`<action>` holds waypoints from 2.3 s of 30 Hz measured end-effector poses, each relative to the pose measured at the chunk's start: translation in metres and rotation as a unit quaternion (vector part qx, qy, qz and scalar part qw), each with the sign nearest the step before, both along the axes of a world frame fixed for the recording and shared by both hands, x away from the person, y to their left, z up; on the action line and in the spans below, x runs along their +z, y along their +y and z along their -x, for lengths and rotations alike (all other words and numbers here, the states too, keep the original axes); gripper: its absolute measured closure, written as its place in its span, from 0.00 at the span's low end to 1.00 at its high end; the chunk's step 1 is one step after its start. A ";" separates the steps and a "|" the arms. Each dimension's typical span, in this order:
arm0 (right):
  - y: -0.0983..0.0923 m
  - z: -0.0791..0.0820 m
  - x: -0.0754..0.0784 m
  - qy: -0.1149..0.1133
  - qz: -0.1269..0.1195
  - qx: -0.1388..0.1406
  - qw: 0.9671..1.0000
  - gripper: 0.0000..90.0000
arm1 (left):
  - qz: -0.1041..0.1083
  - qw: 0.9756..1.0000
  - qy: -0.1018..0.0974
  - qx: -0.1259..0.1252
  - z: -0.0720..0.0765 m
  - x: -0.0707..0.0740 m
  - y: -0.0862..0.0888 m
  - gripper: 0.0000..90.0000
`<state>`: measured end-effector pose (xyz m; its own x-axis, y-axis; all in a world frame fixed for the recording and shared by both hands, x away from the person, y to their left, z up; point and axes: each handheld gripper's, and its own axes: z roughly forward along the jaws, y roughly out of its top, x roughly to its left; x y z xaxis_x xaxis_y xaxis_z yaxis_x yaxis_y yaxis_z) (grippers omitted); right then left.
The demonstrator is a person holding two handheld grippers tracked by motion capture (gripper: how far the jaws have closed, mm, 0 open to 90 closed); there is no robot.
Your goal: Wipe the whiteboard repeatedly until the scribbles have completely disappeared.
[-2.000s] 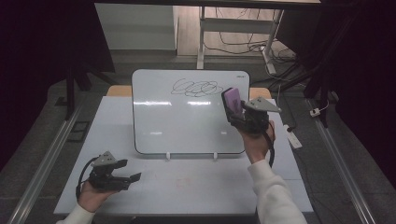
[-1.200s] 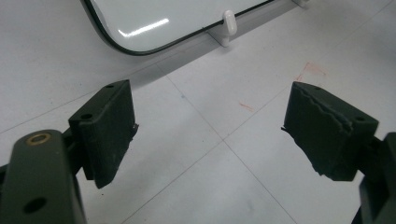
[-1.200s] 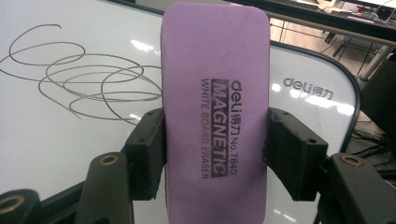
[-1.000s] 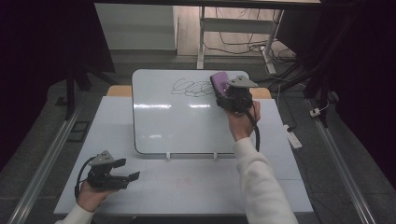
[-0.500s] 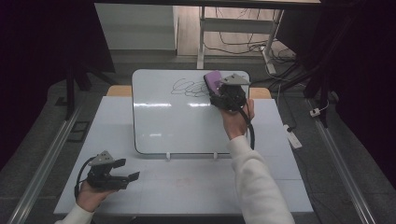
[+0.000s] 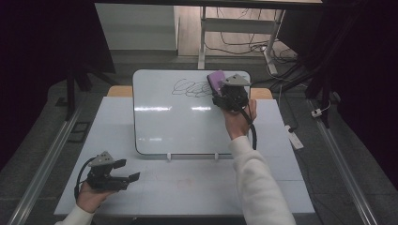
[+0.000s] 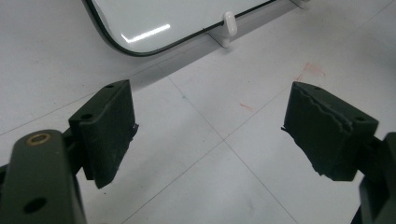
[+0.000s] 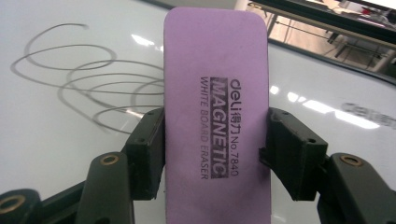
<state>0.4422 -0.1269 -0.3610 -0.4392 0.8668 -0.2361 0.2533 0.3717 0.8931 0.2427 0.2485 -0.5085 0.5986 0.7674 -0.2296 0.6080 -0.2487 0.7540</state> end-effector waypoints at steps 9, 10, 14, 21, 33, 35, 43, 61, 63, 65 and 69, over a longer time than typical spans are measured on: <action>0.035 0.009 -0.013 -0.002 0.025 0.029 0.999 0.45 | 0.000 1.000 0.000 -0.001 0.000 0.000 0.000 0.19; 0.038 0.010 -0.014 -0.002 0.026 0.034 0.999 0.45 | 0.000 1.000 0.000 0.000 0.000 0.000 0.000 0.19; 0.048 0.014 -0.018 -0.004 0.035 0.045 0.998 0.45 | 0.000 1.000 0.001 -0.001 0.000 0.000 0.000 0.19; 0.036 0.013 -0.012 -0.006 0.030 0.043 0.999 0.45 | 0.001 1.000 0.001 0.001 0.000 -0.001 0.002 0.19; -0.009 -0.003 0.004 -0.011 0.008 -0.021 1.000 0.45 | 0.003 1.000 0.000 0.003 0.000 0.000 0.003 0.19; -0.006 -0.004 0.003 -0.013 0.012 -0.021 1.000 0.45 | 0.004 1.000 -0.001 0.003 0.000 0.000 0.004 0.19; 0.020 -0.004 0.003 -0.008 0.022 0.006 1.000 0.45 | 0.002 1.000 -0.001 0.002 0.000 0.000 0.004 0.19; 0.046 0.006 -0.005 0.003 0.014 0.050 0.999 0.45 | 0.002 1.000 0.000 -0.001 -0.001 -0.001 0.004 0.20; 0.037 0.004 -0.002 0.001 0.010 0.039 0.999 0.45 | 0.002 1.000 -0.001 -0.001 -0.001 0.000 0.004 0.20; 0.028 0.001 0.000 -0.004 0.008 0.026 1.000 0.45 | 0.001 1.000 -0.001 0.000 -0.001 0.000 0.004 0.20; 0.016 -0.003 0.004 -0.012 0.005 0.002 1.000 0.45 | 0.001 1.000 -0.001 -0.001 -0.001 0.000 0.004 0.20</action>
<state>0.4450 -0.1106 -0.3566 -0.4376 0.8624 -0.2545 0.2300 0.3810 0.8955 0.2433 0.2522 -0.5089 0.6006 0.7658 -0.2297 0.6059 -0.2486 0.7557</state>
